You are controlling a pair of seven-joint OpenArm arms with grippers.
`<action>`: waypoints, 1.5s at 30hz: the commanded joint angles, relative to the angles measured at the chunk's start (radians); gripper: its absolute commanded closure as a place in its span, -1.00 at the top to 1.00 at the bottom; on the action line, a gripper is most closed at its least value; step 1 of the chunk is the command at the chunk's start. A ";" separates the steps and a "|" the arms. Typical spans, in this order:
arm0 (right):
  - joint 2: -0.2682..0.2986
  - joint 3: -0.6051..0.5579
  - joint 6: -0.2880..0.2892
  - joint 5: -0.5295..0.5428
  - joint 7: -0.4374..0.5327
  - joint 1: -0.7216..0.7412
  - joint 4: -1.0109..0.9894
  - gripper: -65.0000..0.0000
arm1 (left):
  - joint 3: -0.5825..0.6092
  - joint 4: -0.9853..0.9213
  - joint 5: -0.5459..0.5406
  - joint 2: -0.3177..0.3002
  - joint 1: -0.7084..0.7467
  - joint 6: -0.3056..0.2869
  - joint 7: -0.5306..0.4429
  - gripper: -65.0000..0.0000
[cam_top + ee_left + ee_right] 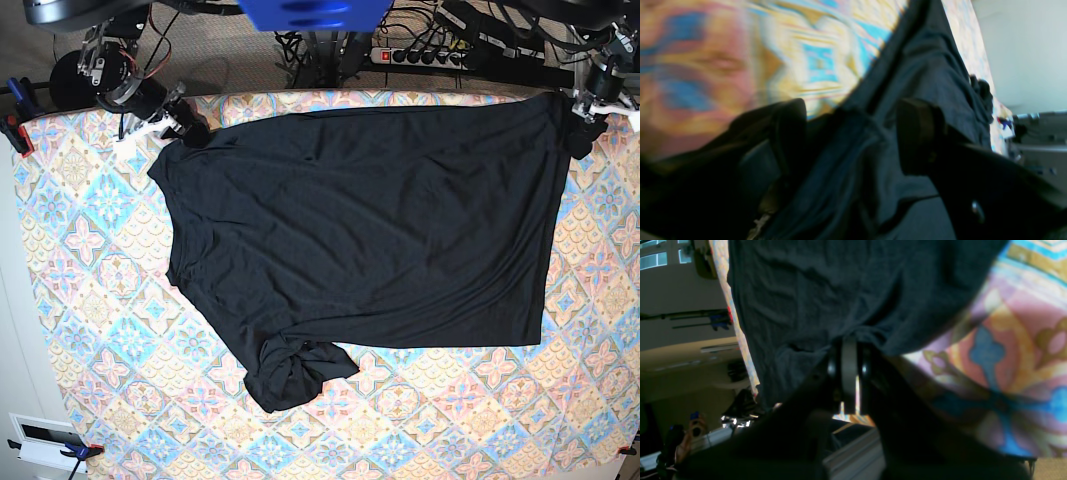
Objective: Layout the t-shirt on the table in an organized manner, then fold the t-shirt properly
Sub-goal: 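Grasp the opposite shoulder corner with the left gripper, then lift both held shoulder corners and pull them apart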
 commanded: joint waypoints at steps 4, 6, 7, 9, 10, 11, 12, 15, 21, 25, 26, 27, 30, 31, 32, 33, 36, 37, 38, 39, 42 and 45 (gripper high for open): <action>0.009 0.004 0.008 0.021 0.006 0.001 0.013 -1.00 | 0.007 0.004 0.045 0.021 0.023 0.014 0.104 0.27; 0.009 0.004 0.008 0.021 0.006 0.001 0.013 -1.00 | 0.007 0.026 0.050 0.024 0.028 0.014 0.121 0.27; 0.009 0.004 0.008 0.021 0.006 0.001 0.013 -1.00 | 0.009 0.043 0.048 0.027 0.034 0.014 0.127 0.27; 0.009 0.004 0.008 0.021 0.006 0.001 0.013 -1.00 | 0.009 0.079 0.051 0.050 0.048 0.014 0.144 0.27; 0.009 0.004 0.008 0.021 0.006 0.001 0.013 -1.00 | 0.009 0.099 0.051 0.058 0.057 0.014 0.153 0.27; 0.009 0.004 0.006 0.021 0.006 0.001 0.013 -1.00 | 0.009 0.118 0.051 0.059 0.068 0.014 0.166 0.27; 0.009 0.004 0.006 0.021 0.006 0.001 0.013 -1.00 | 0.009 0.133 0.051 0.062 0.077 0.014 0.175 0.27; 0.009 0.004 0.006 0.021 0.006 0.001 0.013 -1.00 | 0.009 0.167 0.050 0.082 0.103 0.014 0.184 0.27; 0.009 0.004 0.006 0.021 0.006 0.001 0.013 -1.00 | 0.006 0.207 0.045 0.087 0.137 0.014 0.207 0.27; 0.009 0.004 0.006 0.021 0.006 0.001 0.013 -1.00 | 0.006 0.207 0.045 0.082 0.138 0.014 0.227 0.21; 0.009 0.003 0.006 0.021 0.006 0.001 0.013 -1.00 | 0.006 0.207 0.045 0.082 0.138 0.014 0.227 0.12; 0.009 0.003 0.006 0.021 0.006 0.001 0.013 -1.00 | 0.006 0.207 0.045 0.082 0.138 0.014 0.227 -0.04; 0.009 0.003 0.006 0.021 0.006 0.001 0.013 -1.00 | 0.006 0.207 0.050 0.082 0.131 0.014 0.218 -0.75; 0.009 0.003 0.006 0.021 0.006 0.001 0.013 -1.00 | 0.010 0.207 0.053 0.082 0.131 0.014 0.218 -1.00; 0.009 0.003 0.006 0.021 0.006 0.001 0.013 -1.00 | 0.012 0.207 0.053 0.081 0.131 0.014 0.218 -1.00; 0.009 0.003 0.006 0.021 0.006 0.001 0.013 -1.00 | 0.012 0.207 0.053 0.081 0.124 0.014 0.219 -1.00; 0.009 0.003 0.006 0.021 0.006 0.001 0.014 -1.00 | 0.013 0.207 0.053 0.081 0.101 0.014 0.224 -0.96; 0.009 0.003 0.006 0.021 0.006 0.001 0.017 -1.00 | 0.013 0.207 0.053 0.081 0.098 0.014 0.225 -1.00; 0.009 0.003 0.006 0.021 0.006 0.001 0.020 -1.00 | 0.013 0.207 0.050 0.081 0.097 0.014 0.225 -1.00; 0.009 0.003 0.006 0.021 0.004 0.001 0.022 -1.00 | 0.013 0.208 0.045 0.081 0.095 0.014 0.225 -1.00; 0.009 0.003 0.006 0.021 0.001 0.000 0.023 -1.00 | 0.012 0.244 0.045 0.081 0.077 0.014 0.225 -1.00; 0.009 0.003 0.006 0.025 0.001 0.000 0.023 -1.00 | 0.012 0.271 0.043 0.081 0.068 0.014 0.227 -1.00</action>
